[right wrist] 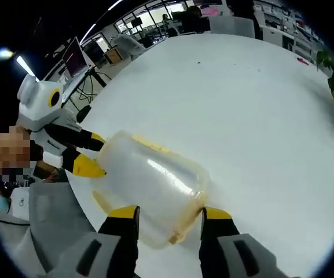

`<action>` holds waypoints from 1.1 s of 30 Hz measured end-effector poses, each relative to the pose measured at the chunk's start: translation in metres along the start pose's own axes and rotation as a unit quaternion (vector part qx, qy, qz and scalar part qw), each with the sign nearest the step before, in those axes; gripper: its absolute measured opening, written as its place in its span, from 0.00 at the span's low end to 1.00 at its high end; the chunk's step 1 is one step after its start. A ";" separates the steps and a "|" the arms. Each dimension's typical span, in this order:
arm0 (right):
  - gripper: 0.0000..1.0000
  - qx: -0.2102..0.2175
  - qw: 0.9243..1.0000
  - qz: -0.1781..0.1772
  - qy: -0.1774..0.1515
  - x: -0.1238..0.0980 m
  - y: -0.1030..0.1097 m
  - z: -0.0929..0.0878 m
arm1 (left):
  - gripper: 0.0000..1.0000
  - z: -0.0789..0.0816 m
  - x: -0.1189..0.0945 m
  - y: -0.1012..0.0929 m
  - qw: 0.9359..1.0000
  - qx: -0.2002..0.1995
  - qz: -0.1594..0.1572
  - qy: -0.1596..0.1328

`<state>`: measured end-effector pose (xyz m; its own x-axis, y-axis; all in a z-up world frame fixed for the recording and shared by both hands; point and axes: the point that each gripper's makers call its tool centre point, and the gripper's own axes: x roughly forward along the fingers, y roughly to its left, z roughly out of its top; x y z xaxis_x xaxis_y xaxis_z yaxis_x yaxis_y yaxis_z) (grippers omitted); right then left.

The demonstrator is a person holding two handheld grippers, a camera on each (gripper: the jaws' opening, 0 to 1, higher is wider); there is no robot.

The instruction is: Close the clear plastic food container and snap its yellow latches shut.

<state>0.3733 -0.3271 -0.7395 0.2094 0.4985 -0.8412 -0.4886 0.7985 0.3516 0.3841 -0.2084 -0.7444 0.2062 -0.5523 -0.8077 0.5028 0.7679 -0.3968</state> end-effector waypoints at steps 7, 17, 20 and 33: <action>0.39 0.074 0.997 0.029 0.002 0.009 0.002 0.001 | 0.35 0.001 0.004 0.001 1.000 0.003 -0.002 0.004; 0.41 0.063 0.998 0.025 -0.009 0.004 0.000 -0.001 | 0.37 0.004 0.000 0.001 1.000 -0.002 0.001 0.000; 0.42 0.064 0.998 0.026 -0.010 0.003 0.000 -0.002 | 0.37 0.004 -0.002 0.000 1.000 0.002 0.000 -0.004; 0.41 0.064 0.997 0.043 -0.023 0.000 0.001 -0.005 | 0.38 0.005 -0.005 0.000 1.000 0.008 -0.012 -0.010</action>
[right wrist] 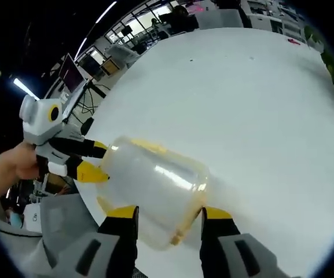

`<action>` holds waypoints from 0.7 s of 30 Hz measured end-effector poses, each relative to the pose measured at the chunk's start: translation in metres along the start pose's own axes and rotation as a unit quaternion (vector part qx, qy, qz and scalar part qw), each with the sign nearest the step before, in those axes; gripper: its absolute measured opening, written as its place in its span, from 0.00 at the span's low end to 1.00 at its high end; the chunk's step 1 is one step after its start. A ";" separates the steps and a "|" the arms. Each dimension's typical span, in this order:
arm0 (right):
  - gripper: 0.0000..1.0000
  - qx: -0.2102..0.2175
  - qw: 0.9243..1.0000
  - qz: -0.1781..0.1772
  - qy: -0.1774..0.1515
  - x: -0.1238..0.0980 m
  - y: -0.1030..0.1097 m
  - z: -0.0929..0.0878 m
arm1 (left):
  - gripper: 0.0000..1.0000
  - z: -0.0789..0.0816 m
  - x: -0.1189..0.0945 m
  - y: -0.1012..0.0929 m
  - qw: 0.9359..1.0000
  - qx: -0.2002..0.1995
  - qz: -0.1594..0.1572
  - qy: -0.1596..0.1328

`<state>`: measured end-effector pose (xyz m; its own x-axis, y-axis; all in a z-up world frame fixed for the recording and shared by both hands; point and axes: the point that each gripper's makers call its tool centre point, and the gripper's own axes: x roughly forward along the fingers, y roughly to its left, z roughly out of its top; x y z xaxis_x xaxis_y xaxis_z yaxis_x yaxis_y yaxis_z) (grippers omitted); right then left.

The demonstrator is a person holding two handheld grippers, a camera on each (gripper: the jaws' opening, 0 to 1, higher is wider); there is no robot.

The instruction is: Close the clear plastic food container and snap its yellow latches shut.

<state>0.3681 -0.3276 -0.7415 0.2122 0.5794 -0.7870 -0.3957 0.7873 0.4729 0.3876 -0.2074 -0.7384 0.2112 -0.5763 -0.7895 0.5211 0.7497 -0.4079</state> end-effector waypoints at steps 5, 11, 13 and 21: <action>0.36 -0.011 1.000 -0.003 -0.002 -0.004 -0.003 0.000 | 0.34 0.002 -0.003 0.003 1.000 0.018 0.005 -0.005; 0.34 -0.034 0.999 0.002 -0.013 -0.009 -0.003 0.003 | 0.30 -0.001 -0.011 0.000 0.999 0.036 0.003 -0.003; 0.34 -0.035 0.999 0.011 -0.015 -0.012 -0.002 0.003 | 0.31 -0.002 -0.016 0.001 0.998 0.058 0.009 -0.003; 0.28 -0.115 0.993 0.008 -0.031 -0.024 -0.003 0.012 | 0.33 0.006 -0.021 -0.001 0.992 0.123 0.016 -0.011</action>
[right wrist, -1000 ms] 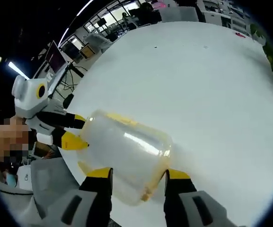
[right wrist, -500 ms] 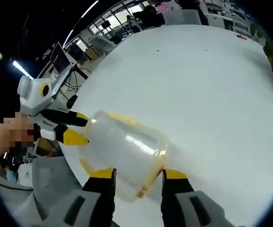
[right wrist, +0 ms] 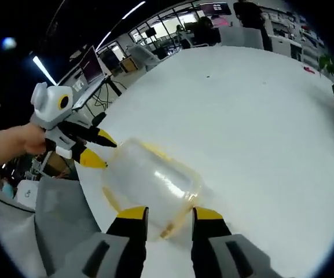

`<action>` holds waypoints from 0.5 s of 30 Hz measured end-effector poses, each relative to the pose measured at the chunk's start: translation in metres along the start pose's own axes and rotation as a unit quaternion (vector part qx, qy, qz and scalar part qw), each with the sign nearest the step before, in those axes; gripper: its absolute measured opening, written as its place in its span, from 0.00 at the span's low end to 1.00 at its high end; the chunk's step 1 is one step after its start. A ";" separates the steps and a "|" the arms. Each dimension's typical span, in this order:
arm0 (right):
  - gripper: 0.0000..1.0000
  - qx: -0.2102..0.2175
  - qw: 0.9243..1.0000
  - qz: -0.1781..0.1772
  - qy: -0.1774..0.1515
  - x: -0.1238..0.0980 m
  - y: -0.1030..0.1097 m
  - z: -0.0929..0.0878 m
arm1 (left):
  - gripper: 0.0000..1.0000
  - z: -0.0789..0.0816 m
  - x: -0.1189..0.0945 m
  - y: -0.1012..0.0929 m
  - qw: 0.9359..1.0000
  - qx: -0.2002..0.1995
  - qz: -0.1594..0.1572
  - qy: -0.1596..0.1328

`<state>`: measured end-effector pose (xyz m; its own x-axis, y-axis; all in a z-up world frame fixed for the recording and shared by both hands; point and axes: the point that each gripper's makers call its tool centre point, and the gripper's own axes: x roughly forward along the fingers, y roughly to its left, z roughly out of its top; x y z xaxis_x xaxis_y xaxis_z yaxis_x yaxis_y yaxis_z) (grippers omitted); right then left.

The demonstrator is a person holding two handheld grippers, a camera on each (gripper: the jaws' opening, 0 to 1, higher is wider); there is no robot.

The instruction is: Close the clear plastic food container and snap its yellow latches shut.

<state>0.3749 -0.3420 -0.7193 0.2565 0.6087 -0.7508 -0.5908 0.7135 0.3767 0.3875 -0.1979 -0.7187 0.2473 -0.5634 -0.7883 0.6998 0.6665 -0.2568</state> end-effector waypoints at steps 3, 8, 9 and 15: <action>0.28 -0.023 1.000 -0.001 -0.003 -0.004 0.000 0.004 | 0.33 0.003 -0.002 -0.003 1.000 0.030 -0.003 -0.002; 0.25 -0.111 0.994 -0.010 0.005 -0.009 0.000 0.003 | 0.35 0.015 -0.006 -0.009 0.997 0.075 -0.011 -0.026; 0.25 -0.130 0.992 -0.006 -0.001 -0.009 0.003 0.005 | 0.35 0.020 -0.006 -0.015 0.995 0.086 -0.026 -0.043; 0.22 -0.210 0.977 0.007 -0.024 -0.012 0.020 0.019 | 0.35 0.031 -0.005 -0.023 0.992 0.095 -0.040 -0.070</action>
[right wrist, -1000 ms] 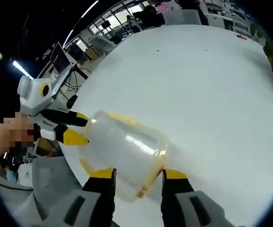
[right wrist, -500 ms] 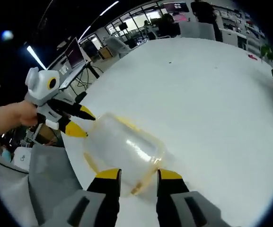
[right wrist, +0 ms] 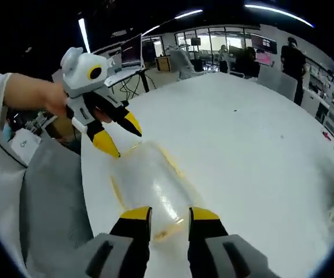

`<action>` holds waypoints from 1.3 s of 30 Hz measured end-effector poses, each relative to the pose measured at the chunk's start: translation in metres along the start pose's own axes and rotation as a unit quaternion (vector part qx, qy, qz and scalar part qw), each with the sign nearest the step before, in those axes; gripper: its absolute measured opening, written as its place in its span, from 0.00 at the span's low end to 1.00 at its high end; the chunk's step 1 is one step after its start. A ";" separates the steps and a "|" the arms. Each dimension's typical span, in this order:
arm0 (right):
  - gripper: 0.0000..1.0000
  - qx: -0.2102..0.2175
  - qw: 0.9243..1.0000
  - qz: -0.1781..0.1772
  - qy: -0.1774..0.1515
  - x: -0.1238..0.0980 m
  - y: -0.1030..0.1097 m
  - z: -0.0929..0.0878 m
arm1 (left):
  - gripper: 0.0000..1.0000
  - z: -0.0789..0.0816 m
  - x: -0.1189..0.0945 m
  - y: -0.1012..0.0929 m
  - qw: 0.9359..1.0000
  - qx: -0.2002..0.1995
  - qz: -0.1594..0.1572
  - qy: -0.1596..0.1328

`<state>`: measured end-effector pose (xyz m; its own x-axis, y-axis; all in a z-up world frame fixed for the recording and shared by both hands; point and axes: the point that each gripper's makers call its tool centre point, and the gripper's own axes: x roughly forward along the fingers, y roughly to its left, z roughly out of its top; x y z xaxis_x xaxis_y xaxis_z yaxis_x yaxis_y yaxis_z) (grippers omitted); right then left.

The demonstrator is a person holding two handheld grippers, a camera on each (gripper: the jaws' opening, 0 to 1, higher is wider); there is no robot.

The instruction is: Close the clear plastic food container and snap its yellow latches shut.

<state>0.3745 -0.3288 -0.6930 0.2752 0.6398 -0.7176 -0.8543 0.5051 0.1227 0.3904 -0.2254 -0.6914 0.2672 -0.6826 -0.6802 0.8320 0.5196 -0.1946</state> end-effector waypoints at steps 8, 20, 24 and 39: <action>0.25 -0.061 0.998 0.025 -0.021 0.005 0.015 0.016 | 0.35 0.014 0.004 -0.021 0.998 0.034 -0.043 -0.025; 0.22 -0.126 0.991 0.049 -0.015 0.019 0.021 0.028 | 0.32 0.007 0.014 -0.038 0.982 0.170 -0.079 -0.012; 0.22 -0.152 0.987 0.058 -0.007 0.025 0.024 0.028 | 0.31 0.006 0.019 -0.041 0.980 0.182 -0.080 -0.013; 0.22 -0.187 0.980 0.066 0.025 0.046 0.017 0.024 | 0.32 -0.006 0.032 -0.049 0.970 0.226 -0.091 0.007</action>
<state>0.3834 -0.2768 -0.7070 0.1372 0.6514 -0.7462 -0.9855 0.1657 -0.0366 0.3552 -0.2700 -0.7080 0.0922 -0.7333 -0.6736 0.9938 0.1104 0.0157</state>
